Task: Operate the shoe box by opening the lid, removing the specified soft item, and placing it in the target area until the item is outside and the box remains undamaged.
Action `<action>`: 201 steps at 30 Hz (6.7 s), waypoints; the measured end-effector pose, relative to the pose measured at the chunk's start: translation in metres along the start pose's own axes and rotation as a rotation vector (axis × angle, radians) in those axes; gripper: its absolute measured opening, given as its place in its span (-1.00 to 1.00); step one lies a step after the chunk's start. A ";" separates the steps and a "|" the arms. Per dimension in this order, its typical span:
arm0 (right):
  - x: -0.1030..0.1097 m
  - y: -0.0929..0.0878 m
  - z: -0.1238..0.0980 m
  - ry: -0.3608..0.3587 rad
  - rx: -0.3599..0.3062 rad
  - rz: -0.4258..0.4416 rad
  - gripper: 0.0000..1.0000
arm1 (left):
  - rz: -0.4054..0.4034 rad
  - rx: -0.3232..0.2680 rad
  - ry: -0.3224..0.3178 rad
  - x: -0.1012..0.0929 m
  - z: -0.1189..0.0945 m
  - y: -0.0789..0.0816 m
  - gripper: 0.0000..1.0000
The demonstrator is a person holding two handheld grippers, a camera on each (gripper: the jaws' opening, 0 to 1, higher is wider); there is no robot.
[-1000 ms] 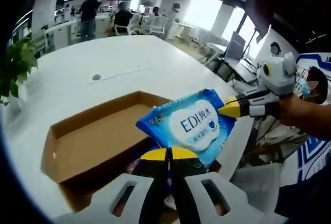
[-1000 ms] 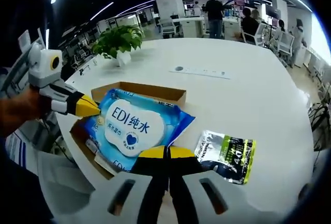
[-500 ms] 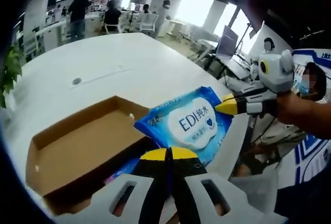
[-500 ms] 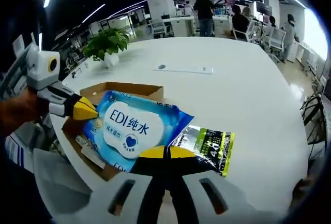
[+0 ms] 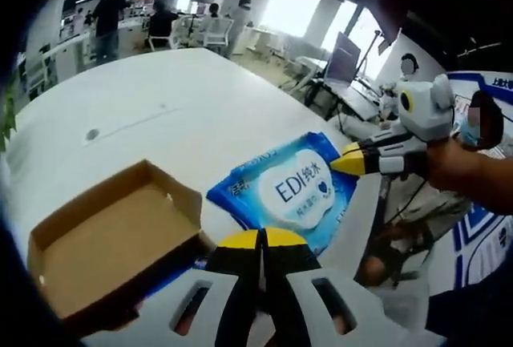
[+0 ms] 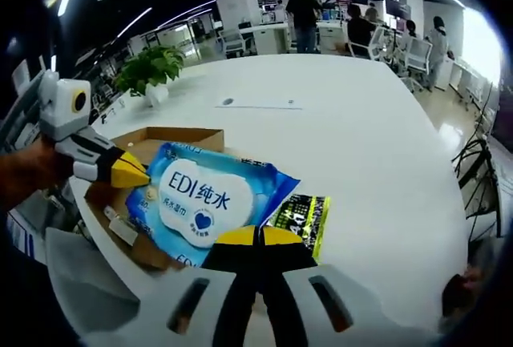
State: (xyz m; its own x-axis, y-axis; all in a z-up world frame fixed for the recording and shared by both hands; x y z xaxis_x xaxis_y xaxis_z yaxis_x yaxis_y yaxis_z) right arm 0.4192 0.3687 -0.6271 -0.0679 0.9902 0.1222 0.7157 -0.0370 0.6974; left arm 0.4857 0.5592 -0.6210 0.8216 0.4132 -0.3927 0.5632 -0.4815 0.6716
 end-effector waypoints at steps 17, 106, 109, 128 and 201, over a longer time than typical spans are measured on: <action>-0.026 -0.015 0.012 -0.006 0.030 0.019 -1.00 | -0.011 0.046 -0.008 -0.002 0.038 -0.006 -1.00; -0.030 -0.006 0.028 -0.063 -0.054 0.055 -0.45 | 0.021 -0.031 0.139 0.022 0.003 -0.010 -0.46; -0.018 -0.006 0.025 -0.057 -0.055 0.051 -0.46 | 0.016 -0.041 0.159 0.027 -0.014 -0.014 -0.47; 0.045 0.003 0.020 -0.006 -0.055 0.009 -0.51 | -0.045 -0.029 0.246 0.058 -0.076 -0.063 -0.48; 0.216 -0.006 0.098 0.261 0.086 -0.154 -0.62 | -0.259 0.095 0.398 0.140 -0.102 -0.159 -0.56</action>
State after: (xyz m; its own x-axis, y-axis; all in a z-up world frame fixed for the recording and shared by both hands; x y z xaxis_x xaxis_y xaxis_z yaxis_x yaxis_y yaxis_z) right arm 0.4687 0.5959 -0.6740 -0.3486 0.9146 0.2047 0.7382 0.1333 0.6612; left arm 0.5028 0.7723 -0.7187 0.5659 0.7837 -0.2559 0.7656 -0.3844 0.5158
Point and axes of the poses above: the point that each gripper's makers call its tool centre point, and the gripper's own axes: z roughly forward along the fingers, x roughly to its left, y roughly out of its top, the point moved 6 cm from there along -z, roughly backward along the fingers, and after that the axes turned 5 degrees about -y, right-handed, at the moved point
